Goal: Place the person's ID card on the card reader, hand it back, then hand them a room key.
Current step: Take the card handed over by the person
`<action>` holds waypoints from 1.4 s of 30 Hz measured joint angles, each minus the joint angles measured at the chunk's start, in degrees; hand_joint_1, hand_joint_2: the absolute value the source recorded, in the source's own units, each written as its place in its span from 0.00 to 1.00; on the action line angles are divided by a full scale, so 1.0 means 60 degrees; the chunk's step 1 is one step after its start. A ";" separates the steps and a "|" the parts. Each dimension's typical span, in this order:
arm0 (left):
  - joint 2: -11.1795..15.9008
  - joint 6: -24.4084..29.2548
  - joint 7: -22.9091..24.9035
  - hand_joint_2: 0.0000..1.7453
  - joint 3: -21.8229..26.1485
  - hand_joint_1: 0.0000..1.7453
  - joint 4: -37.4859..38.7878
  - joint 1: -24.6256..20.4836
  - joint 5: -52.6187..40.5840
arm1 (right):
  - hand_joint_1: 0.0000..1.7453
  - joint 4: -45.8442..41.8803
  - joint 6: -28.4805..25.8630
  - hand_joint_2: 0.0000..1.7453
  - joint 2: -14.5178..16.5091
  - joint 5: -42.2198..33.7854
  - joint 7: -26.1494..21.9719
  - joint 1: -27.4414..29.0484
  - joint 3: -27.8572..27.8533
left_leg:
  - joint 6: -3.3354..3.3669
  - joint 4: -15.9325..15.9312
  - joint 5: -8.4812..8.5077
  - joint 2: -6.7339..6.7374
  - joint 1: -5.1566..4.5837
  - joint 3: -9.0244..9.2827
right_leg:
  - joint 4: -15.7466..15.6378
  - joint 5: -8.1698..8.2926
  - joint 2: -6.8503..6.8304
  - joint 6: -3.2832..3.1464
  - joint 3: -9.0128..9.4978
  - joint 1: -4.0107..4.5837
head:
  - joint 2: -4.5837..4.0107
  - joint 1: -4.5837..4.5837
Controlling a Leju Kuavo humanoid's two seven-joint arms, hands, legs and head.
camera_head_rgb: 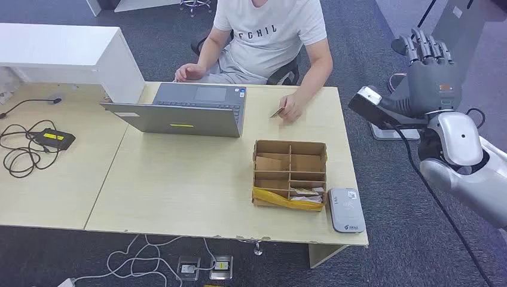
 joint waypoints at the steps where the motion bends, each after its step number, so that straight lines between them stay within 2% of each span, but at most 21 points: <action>1: 0.0000 0.0000 0.0001 0.00 -0.0007 0.00 0.0000 0.0000 0.0000 | 0.00 -0.0006 0.0072 1.00 -0.0010 0.0185 0.0019 0.0000 0.0041 | 0.0000 0.0000 0.0000 0.0000 0.0000 0.0000 | 0.0000 0.0000 0.0000 0.0000 0.0000 0.0000 | 0.0000 -0.0001; 7: 0.0000 0.0004 0.0002 0.00 -0.0174 0.00 0.0000 -0.0003 0.0035 | 0.00 -0.0073 0.0751 1.00 -0.0048 0.1409 0.0024 0.0050 0.0424 | 0.0000 -0.0002 0.0000 0.0003 0.0000 0.0000 | 0.0000 0.0000 0.0003 0.0000 0.0001 0.0001 | 0.0000 -0.0002; 17: 0.0022 0.0022 0.0002 0.00 -0.0390 0.00 0.0000 -0.0004 0.0149 | 0.00 -0.0072 0.1042 1.00 0.0015 0.1470 -0.0358 0.0245 0.0646 | 0.0000 -0.0002 0.0000 0.0003 -0.0002 0.0000 | 0.0000 0.0000 0.0002 0.0000 0.0003 0.0001 | 0.0000 0.0000; 21: 0.0022 0.0035 0.0002 0.00 -0.0473 0.00 0.0001 -0.0005 0.0216 | 0.00 -0.0063 0.1064 1.00 0.0074 0.0725 -0.0504 0.0419 0.0632 | 0.0000 -0.0003 0.0000 0.0003 -0.0002 0.0000 | 0.0000 0.0000 0.0002 0.0000 0.0003 0.0002 | 0.0000 0.0000; 26: 0.0023 0.0004 0.0002 0.00 -0.0503 0.00 0.0004 -0.0009 0.0262 | 0.00 -0.0053 0.1021 1.00 0.0138 -0.1144 -0.0561 0.0754 0.0455 | 0.0000 -0.0003 0.0000 0.0003 -0.0003 0.0000 | 0.0000 0.0000 0.0002 0.0000 0.0003 0.0001 | 0.0000 0.0000; 42: 0.0055 0.0019 0.0060 0.00 -0.0723 0.00 0.0004 -0.0030 0.0387 | 0.00 0.0079 0.0698 1.00 0.0249 -0.2168 -0.0952 0.0949 0.0149 | 0.0000 -0.0003 0.0000 0.0003 -0.0003 0.0000 | 0.0000 0.0000 0.0002 0.0000 0.0003 0.0002 | 0.0000 0.0000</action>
